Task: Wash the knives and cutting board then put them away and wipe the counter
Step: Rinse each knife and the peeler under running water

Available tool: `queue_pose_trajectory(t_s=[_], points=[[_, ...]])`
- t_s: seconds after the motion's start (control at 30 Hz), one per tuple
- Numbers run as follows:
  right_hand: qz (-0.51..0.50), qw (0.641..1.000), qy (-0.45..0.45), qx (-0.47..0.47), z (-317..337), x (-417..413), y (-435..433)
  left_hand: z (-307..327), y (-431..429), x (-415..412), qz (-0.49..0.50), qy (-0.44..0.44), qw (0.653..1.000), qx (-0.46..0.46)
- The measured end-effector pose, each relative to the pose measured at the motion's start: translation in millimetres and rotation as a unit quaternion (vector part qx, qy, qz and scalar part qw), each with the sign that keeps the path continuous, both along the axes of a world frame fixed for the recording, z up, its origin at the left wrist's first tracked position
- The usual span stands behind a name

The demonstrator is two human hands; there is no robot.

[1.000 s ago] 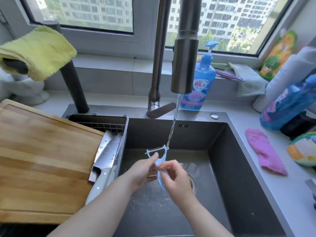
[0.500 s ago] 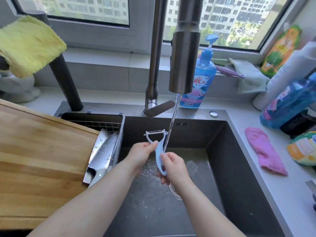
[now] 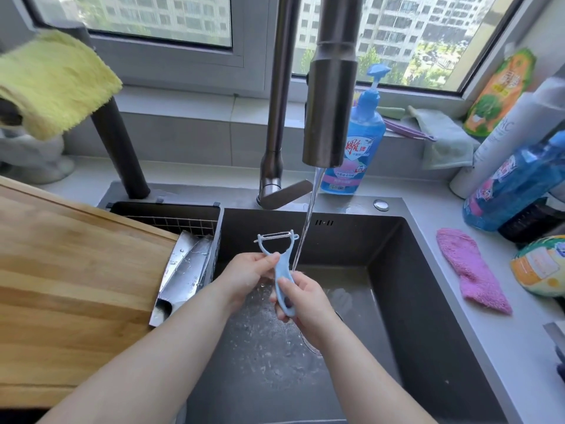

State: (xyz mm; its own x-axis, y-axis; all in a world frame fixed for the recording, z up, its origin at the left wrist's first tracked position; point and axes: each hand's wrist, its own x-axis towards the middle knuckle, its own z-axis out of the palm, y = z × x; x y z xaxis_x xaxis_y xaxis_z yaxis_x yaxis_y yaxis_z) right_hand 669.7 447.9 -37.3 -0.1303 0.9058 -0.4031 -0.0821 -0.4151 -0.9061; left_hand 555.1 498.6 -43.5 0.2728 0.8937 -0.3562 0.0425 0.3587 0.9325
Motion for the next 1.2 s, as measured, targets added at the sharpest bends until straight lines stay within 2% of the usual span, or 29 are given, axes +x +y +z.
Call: queue_pose_trajectory(t_s=[0.13, 0.27, 0.37, 0.43, 0.5, 0.6, 0.67, 0.83, 1.0, 1.1, 1.2], points=[[0.018, 0.997, 0.078, -0.013, 0, 1, -6, 2, -1, 0, 0.019, -0.006, 1.0, -0.015], [-0.029, 0.996, 0.062, -0.059, 0, 4, -6, 4, -5, 2, -0.024, -0.052, 0.998, -0.033], [-0.041, 0.987, 0.104, -0.12, 1, 6, -6, 7, -8, 6, -0.033, -0.106, 0.992, -0.064], [-0.042, 0.983, 0.13, -0.12, 2, 6, -7, 8, -8, 8, -0.016, -0.113, 0.992, -0.059], [-0.023, 0.992, 0.102, -0.077, 1, 3, -8, 9, -7, 10, 0.004, -0.087, 0.995, -0.043], [-0.005, 1.0, -0.02, -0.011, -3, -1, -12, 9, -4, 14, 0.038, -0.037, 0.998, -0.045], [-0.025, 0.999, -0.044, 0.003, -3, -1, -12, 10, -6, 16, 0.021, -0.041, 0.997, -0.056], [-0.065, 0.996, 0.004, -0.055, -1, 2, -6, 10, -11, 18, -0.026, -0.075, 0.995, -0.067], [-0.038, 0.998, 0.054, 0.003, -4, 2, -13, 12, -8, 17, 0.009, -0.085, 0.993, -0.078], [-0.06, 0.998, 0.036, -0.001, -7, 4, -11, 12, -8, 15, -0.005, -0.08, 0.994, -0.073], [-0.062, 0.995, 0.064, -0.041, -5, 6, -9, 11, -7, 14, -0.012, -0.063, 0.996, -0.066]])
